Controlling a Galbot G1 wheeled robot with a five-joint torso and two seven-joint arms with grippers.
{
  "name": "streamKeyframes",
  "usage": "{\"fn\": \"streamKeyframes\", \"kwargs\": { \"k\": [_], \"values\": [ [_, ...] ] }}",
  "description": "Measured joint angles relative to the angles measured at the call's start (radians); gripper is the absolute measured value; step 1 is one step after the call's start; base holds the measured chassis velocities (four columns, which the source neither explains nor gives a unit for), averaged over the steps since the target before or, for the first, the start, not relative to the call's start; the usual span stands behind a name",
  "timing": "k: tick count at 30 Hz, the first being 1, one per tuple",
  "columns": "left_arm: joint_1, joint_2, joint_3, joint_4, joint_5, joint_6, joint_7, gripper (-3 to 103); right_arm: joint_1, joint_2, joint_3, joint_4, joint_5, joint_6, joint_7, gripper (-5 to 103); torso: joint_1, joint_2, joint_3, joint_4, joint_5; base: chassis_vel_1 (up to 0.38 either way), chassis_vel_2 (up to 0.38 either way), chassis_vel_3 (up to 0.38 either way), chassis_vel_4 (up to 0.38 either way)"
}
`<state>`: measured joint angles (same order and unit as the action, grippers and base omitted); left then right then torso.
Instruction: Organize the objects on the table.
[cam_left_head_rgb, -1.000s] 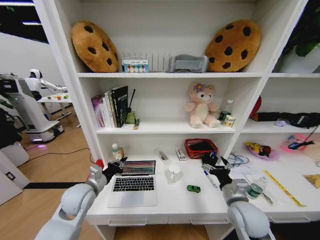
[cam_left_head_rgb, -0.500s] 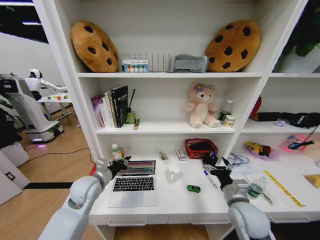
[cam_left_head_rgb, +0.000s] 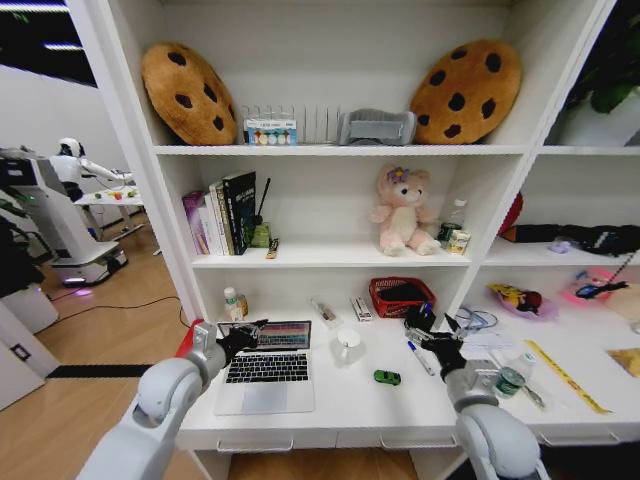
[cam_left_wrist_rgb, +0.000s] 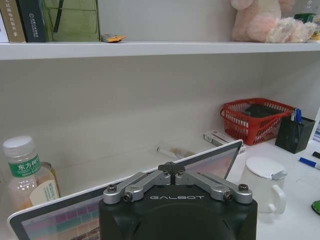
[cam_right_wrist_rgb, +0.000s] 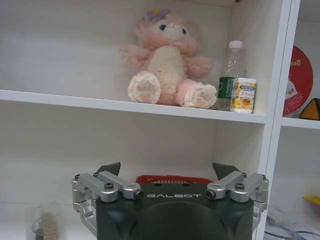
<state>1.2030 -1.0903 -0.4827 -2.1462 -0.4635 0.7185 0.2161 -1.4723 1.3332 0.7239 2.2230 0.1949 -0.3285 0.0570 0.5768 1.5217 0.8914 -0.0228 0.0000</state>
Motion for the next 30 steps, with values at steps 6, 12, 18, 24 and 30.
{"fn": "streamKeyframes", "kwargs": {
  "k": [6,12,18,24,30],
  "values": [
    [-0.021,-0.009,0.006,0.009,0.000,-0.017,-0.019,0,-0.002,0.000,-0.004,-0.002,0.000,0.001,0.000,100,0.000,0.000,0.000,-0.0002,0.0000,0.000,0.000,0.000,0.000],
    [-0.060,-0.024,0.022,0.043,0.001,-0.017,-0.023,0,-0.011,0.001,-0.006,-0.001,-0.007,0.006,0.000,100,0.000,0.000,0.000,-0.0002,0.0000,0.000,0.000,0.000,0.000],
    [-0.084,-0.032,0.047,0.065,0.008,-0.011,-0.018,0,-0.010,-0.001,0.000,0.005,-0.007,0.007,0.000,100,0.000,0.000,0.000,-0.0002,0.0000,0.000,0.000,0.000,0.000],
    [-0.097,-0.035,0.069,0.081,0.013,-0.003,-0.018,0,-0.014,-0.001,0.006,0.011,-0.009,0.018,0.004,100,0.000,0.000,0.000,-0.0003,0.0000,0.000,0.000,0.000,0.000],
    [-0.050,-0.008,0.063,0.064,0.015,0.004,-0.010,0,-0.003,-0.002,0.006,0.010,-0.008,0.024,0.004,100,0.000,0.000,0.000,-0.0001,-0.0001,0.000,0.000,0.000,0.000]
  ]
}}
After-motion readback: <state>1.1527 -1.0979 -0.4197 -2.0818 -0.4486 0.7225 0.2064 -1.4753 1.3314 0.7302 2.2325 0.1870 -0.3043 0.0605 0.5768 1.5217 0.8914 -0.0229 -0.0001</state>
